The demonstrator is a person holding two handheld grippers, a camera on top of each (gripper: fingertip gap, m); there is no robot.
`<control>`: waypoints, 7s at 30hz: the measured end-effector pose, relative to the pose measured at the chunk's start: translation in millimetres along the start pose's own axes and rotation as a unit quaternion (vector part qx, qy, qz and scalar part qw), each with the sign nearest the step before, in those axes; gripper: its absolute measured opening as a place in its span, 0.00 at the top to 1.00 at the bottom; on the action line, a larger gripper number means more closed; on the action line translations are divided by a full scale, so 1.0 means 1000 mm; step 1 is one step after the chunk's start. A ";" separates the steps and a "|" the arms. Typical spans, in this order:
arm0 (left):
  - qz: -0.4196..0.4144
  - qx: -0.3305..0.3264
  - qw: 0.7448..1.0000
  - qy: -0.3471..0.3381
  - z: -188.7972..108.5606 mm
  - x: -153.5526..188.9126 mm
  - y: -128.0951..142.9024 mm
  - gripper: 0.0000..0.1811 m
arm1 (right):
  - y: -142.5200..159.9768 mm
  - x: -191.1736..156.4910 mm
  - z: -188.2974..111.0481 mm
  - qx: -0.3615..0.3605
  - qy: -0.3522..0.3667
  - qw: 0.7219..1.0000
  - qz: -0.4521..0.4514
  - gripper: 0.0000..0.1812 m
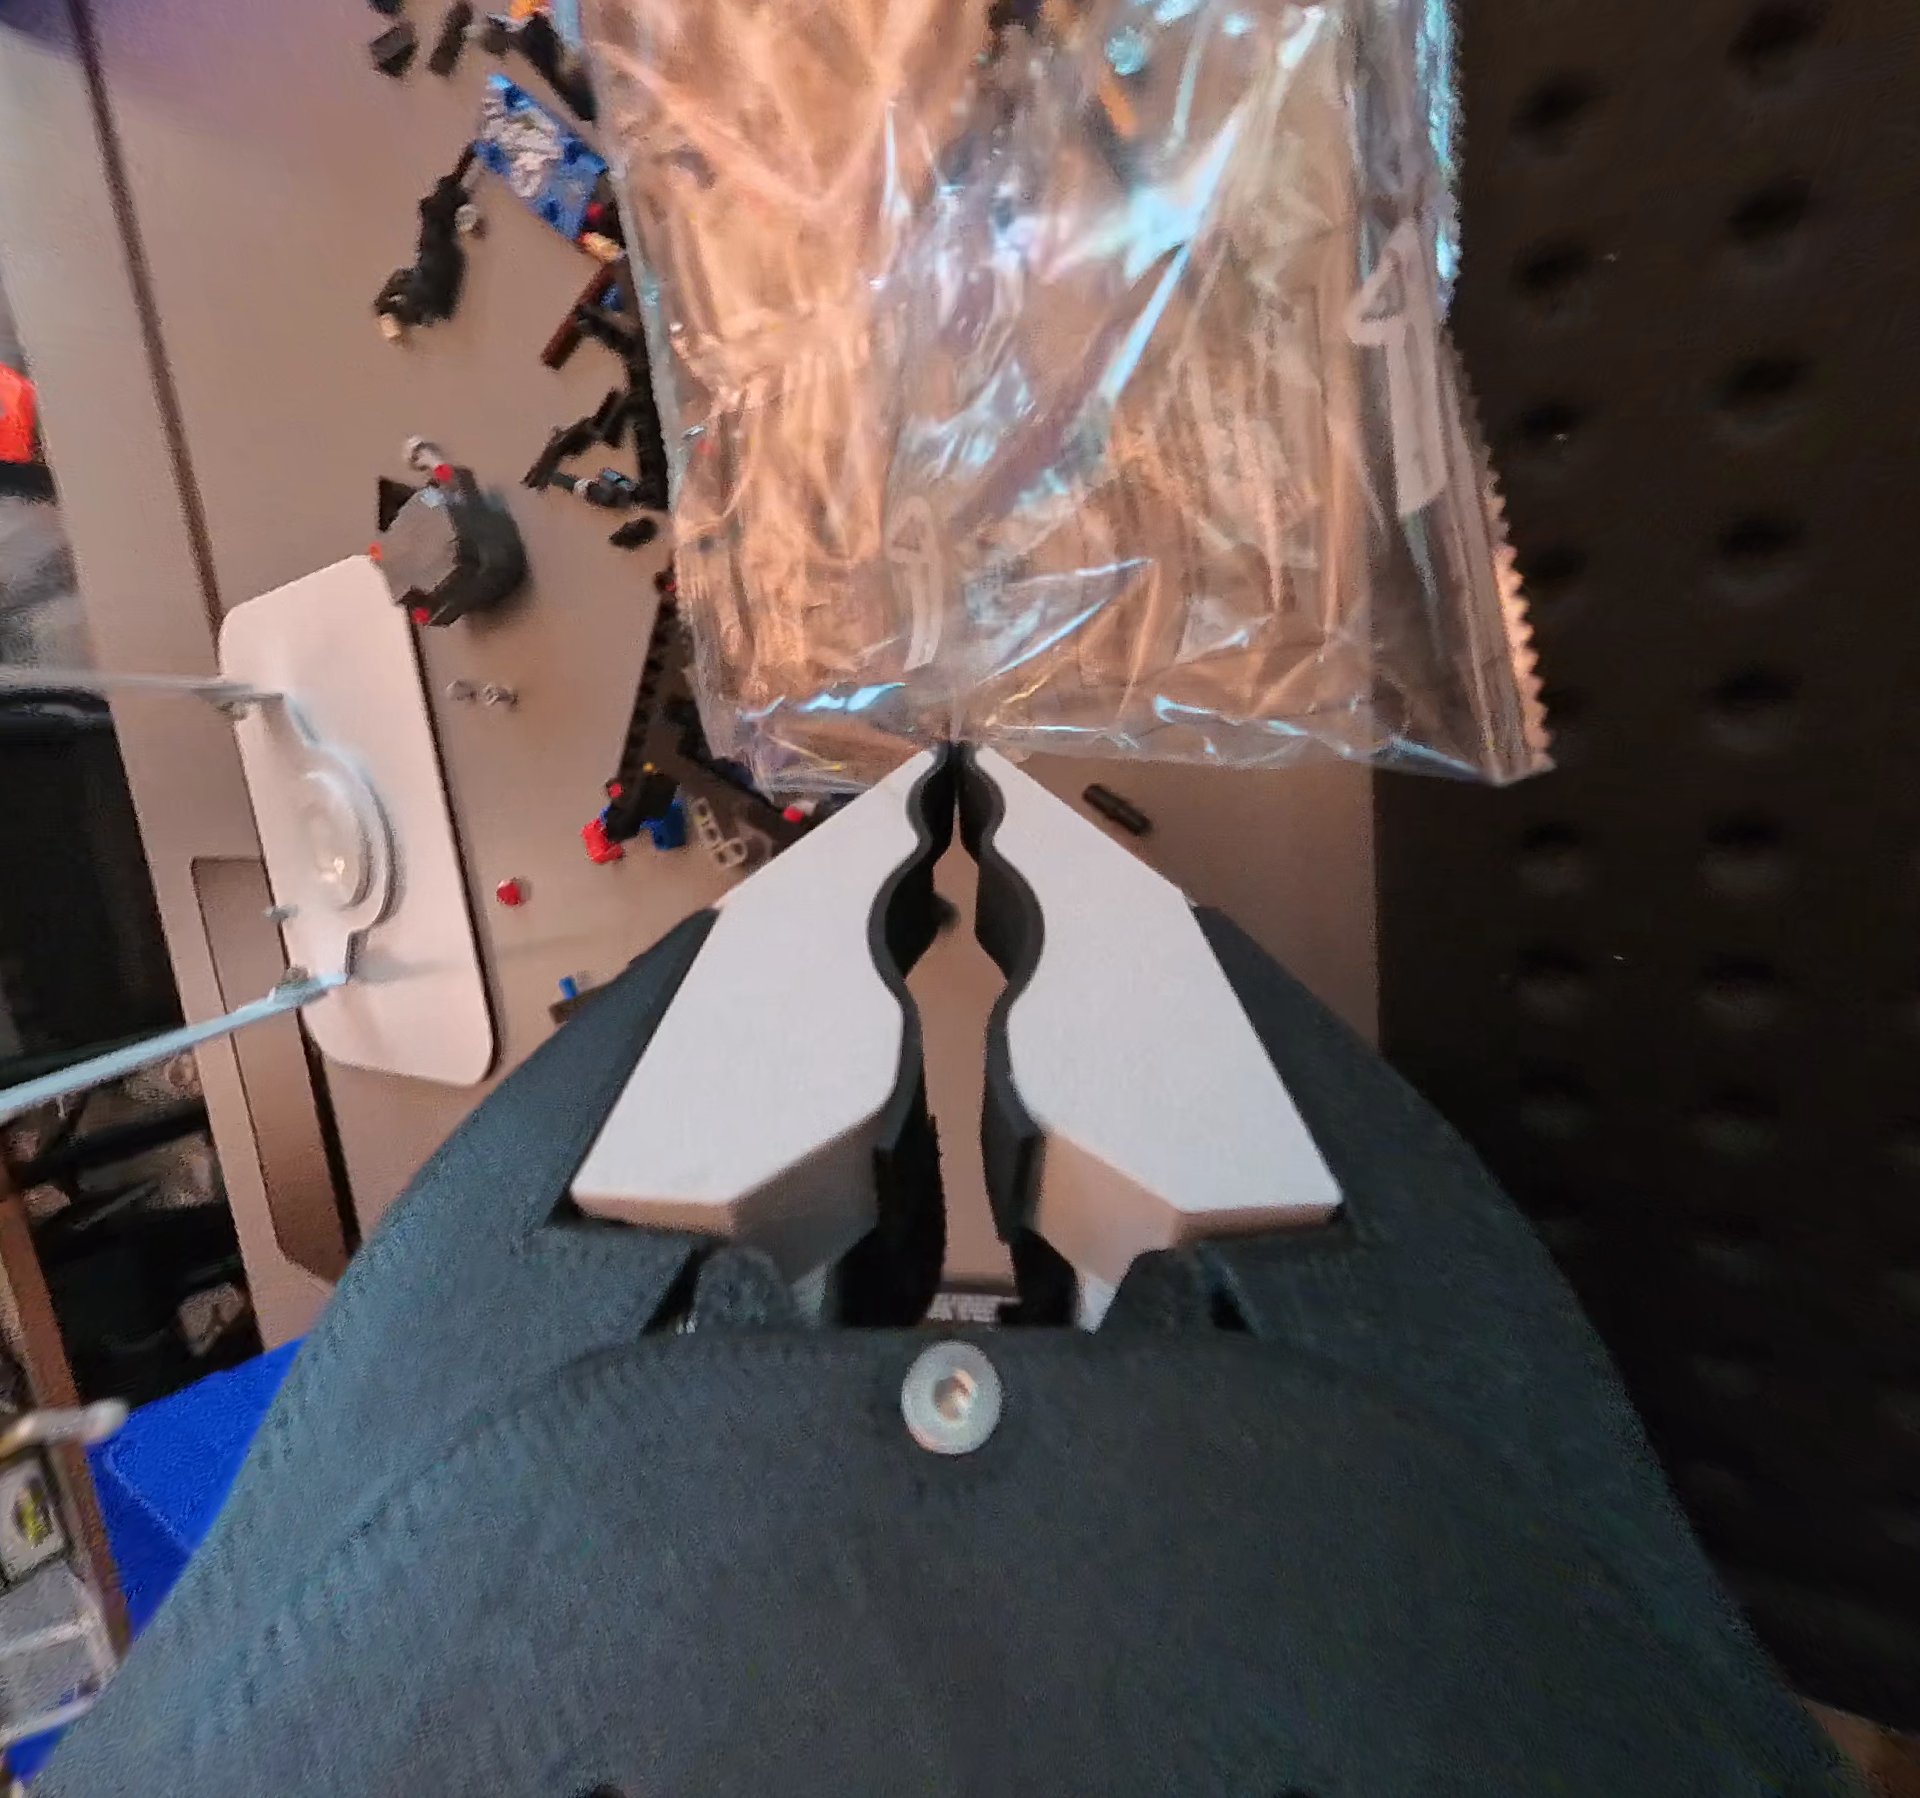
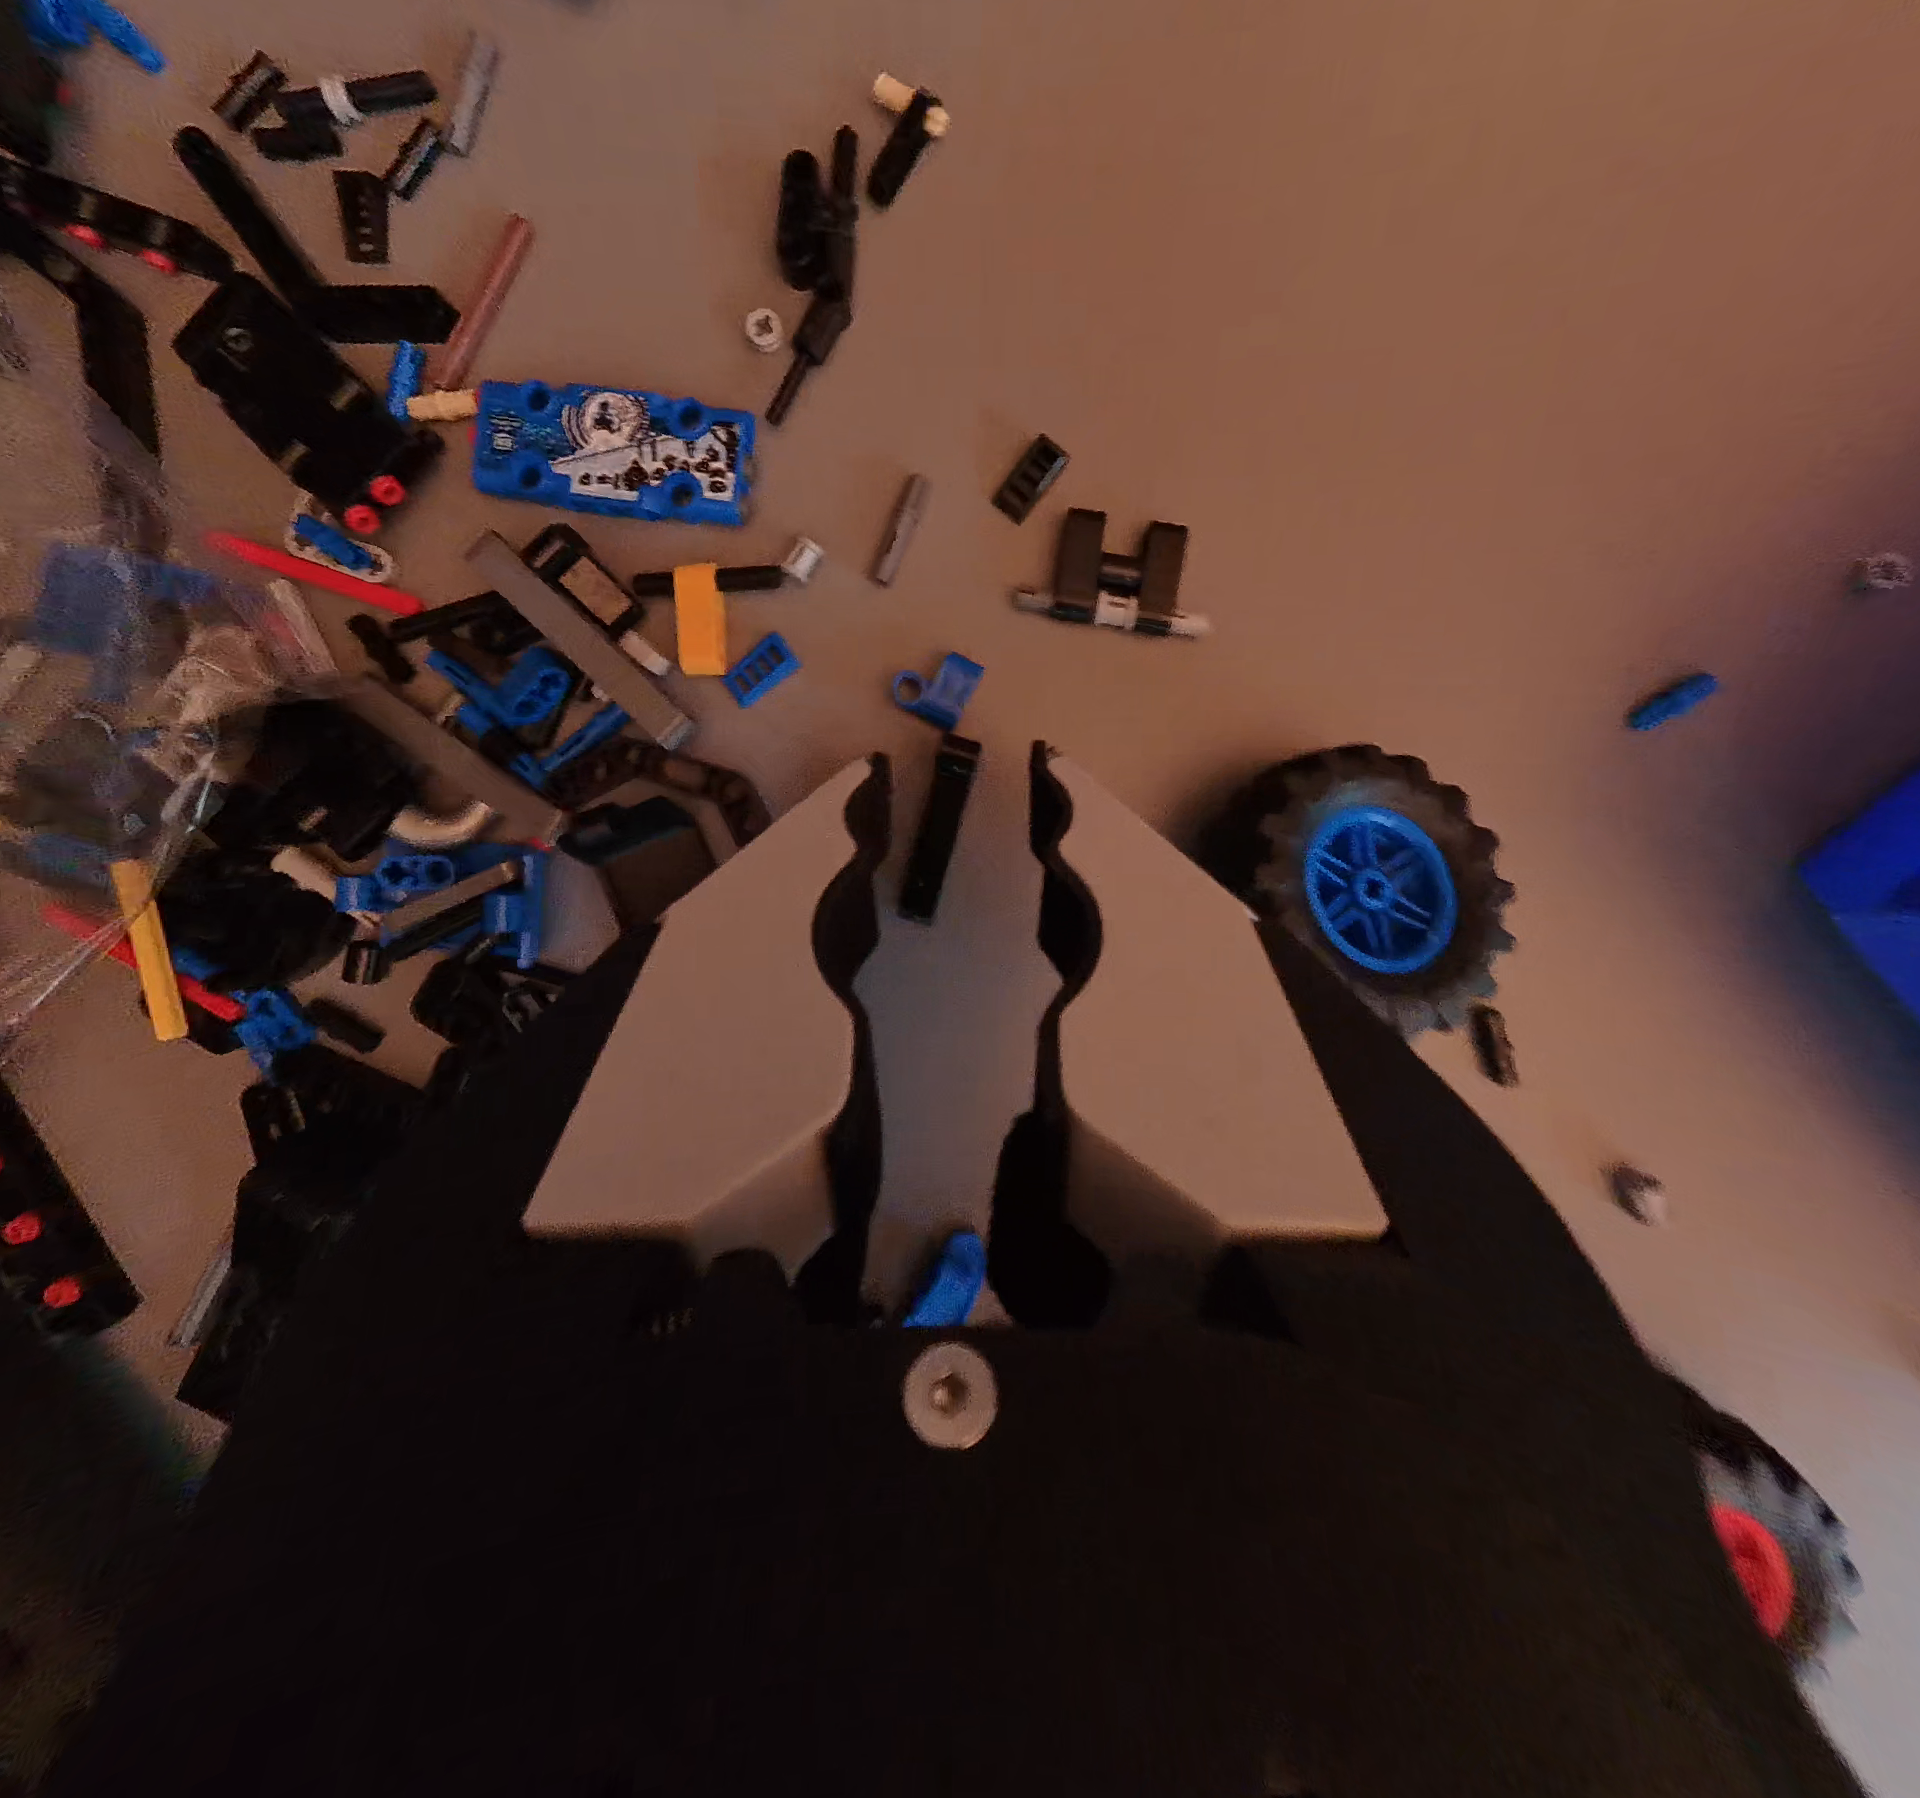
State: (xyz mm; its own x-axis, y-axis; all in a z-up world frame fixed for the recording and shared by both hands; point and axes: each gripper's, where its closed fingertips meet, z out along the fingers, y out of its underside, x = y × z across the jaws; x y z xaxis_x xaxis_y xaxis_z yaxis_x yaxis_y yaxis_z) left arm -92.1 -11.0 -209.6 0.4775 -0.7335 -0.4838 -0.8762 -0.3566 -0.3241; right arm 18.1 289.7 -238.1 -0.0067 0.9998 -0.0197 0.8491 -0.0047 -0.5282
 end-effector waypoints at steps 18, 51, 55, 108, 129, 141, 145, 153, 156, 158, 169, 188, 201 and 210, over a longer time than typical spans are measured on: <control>-0.367 -0.047 0.904 -0.214 -0.083 -0.044 0.088 1.00 | -0.011 -0.018 -0.002 0.055 -0.039 0.998 -0.018 0.97; -0.089 -0.044 0.994 0.037 0.019 -0.016 -0.007 1.00 | -0.036 -0.081 -0.052 0.175 -0.126 0.974 -0.068 0.97; -0.159 -0.018 0.986 0.039 0.021 -0.020 -0.024 1.00 | -0.051 -0.113 -0.077 0.220 -0.169 0.957 -0.089 0.97; -0.442 0.253 0.859 0.043 0.014 -0.116 -0.079 1.00 | -0.003 -0.129 -0.029 0.040 -0.135 0.970 -0.198 0.88; -0.443 0.314 0.838 0.049 0.021 -0.131 -0.099 1.00 | -0.081 -0.132 -0.062 0.050 -0.053 0.971 -0.229 0.72; -0.457 0.347 0.818 0.033 0.012 -0.141 -0.090 1.00 | 0.045 -0.048 -0.004 -0.125 -0.052 0.985 -0.105 0.69; -0.458 0.349 0.817 0.033 0.015 -0.141 -0.090 1.00 | 0.040 -0.050 0.001 -0.088 -0.083 0.989 -0.083 0.97; -0.457 0.349 0.818 0.027 0.018 -0.142 -0.092 1.00 | 0.005 -0.054 -0.053 -0.005 -0.018 0.992 -0.123 0.98; -0.456 0.350 0.818 0.028 0.019 -0.142 -0.095 1.00 | -0.027 -0.069 -0.102 0.042 0.025 0.985 -0.168 0.97; -0.455 0.349 0.819 0.027 0.020 -0.141 -0.097 1.00 | -0.047 -0.082 -0.125 0.055 0.043 0.978 -0.198 0.97; -0.447 0.354 0.821 0.025 0.023 -0.139 -0.103 1.00 | -0.075 -0.107 -0.059 -0.098 0.048 0.964 -0.242 0.78; -0.466 0.372 0.803 -0.007 0.010 -0.154 -0.086 1.00 | -0.011 -0.045 0.029 -0.060 -0.036 0.996 -0.060 0.88; -0.460 0.374 0.805 -0.013 0.008 -0.154 -0.088 1.00 | -0.037 -0.048 0.024 0.016 -0.034 0.997 -0.071 0.83; -0.461 0.378 0.803 -0.017 0.005 -0.156 -0.085 1.00 | -0.028 -0.052 0.035 -0.004 -0.061 0.995 -0.073 1.00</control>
State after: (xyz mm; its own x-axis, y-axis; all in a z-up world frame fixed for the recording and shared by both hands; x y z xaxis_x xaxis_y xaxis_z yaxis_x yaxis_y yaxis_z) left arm -91.6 136.1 -110.6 0.9133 -0.3380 0.2275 0.1346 -0.2767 -0.9515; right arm -24.0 237.5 -251.8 -0.1944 0.9799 -0.0456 0.8386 0.1418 -0.5260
